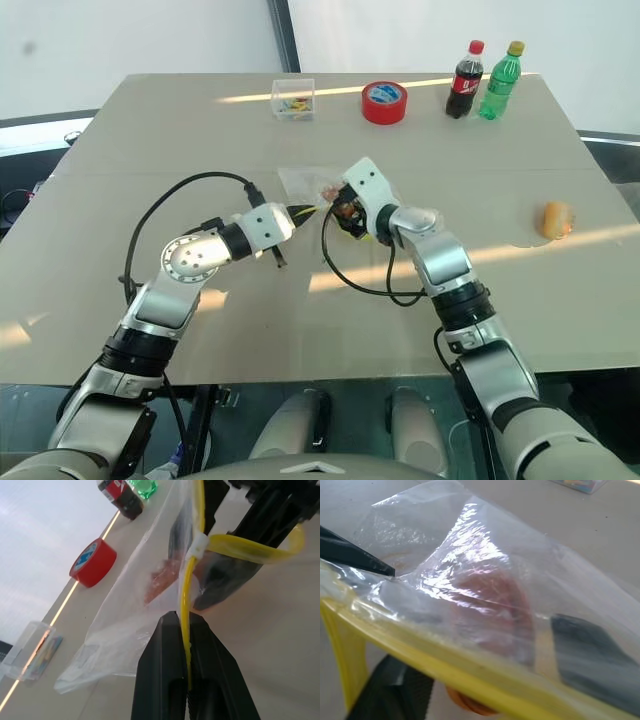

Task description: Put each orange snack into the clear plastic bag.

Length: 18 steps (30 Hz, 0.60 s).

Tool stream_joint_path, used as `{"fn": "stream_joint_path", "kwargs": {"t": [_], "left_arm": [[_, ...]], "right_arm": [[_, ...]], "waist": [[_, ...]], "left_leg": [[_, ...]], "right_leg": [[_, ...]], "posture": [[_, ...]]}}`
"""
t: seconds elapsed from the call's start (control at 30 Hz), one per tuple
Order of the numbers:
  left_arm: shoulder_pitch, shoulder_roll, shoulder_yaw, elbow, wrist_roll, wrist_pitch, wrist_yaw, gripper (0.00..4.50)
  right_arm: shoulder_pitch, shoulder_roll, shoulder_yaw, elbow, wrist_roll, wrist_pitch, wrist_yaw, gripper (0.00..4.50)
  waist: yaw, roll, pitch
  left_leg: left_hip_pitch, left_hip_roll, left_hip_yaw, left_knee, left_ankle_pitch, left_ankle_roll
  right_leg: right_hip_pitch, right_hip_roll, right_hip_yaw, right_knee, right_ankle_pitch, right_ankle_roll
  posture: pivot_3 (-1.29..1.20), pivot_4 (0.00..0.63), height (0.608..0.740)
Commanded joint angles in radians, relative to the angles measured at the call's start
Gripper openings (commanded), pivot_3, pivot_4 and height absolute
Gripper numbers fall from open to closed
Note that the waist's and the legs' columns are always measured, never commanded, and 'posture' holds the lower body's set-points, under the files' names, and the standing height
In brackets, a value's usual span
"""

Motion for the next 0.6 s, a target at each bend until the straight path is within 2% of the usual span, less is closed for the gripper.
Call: {"fn": "stream_joint_path", "kwargs": {"t": [0.03,0.23,0.37,0.47,0.6], "left_arm": [[-0.026,-0.014,0.032,-0.013,0.012,0.071,0.052,0.00],[-0.057,-0.033,0.038,0.014,0.021,0.139,0.102,0.00],[-0.074,-0.034,0.038,0.041,0.024,0.133,0.112,0.00],[-0.089,-0.032,0.037,0.065,0.017,0.127,0.115,0.00],[-0.101,-0.034,0.031,0.079,0.010,0.118,0.115,0.00]], "right_arm": [[0.022,-0.041,-0.063,-0.141,0.037,0.024,0.012,4.45],[0.170,-0.172,-0.182,-0.416,0.143,0.102,0.059,4.45],[0.242,-0.270,-0.235,-0.418,0.096,0.042,0.011,4.45],[0.270,-0.273,-0.322,-0.402,0.134,0.034,-0.044,4.45],[0.288,-0.259,-0.318,-0.428,0.163,0.038,-0.044,4.45]], "waist": [[0.002,0.000,0.000],[0.005,0.000,0.000],[0.004,0.000,0.000],[0.002,0.000,0.000],[0.001,0.000,0.000]], "left_leg": [[0.000,0.000,0.000,0.000,0.000,0.000],[-0.001,0.000,-0.001,0.000,0.000,0.000],[-0.001,0.000,-0.001,0.000,0.000,0.000],[-0.001,0.000,0.000,0.000,0.000,0.000],[-0.001,0.000,0.000,0.000,0.000,0.000]], "right_leg": [[0.000,0.000,0.000,0.000,0.000,0.000],[0.000,0.000,-0.001,0.000,0.000,0.000],[0.000,0.000,-0.001,0.000,0.000,0.000],[0.000,0.000,0.000,0.000,0.000,0.000],[0.000,0.000,0.000,0.000,0.000,0.000]], "posture": [[0.00,0.150,0.740],[0.00,0.150,0.740],[0.00,0.150,0.740],[0.00,0.150,0.740],[0.00,0.150,0.740]]}}
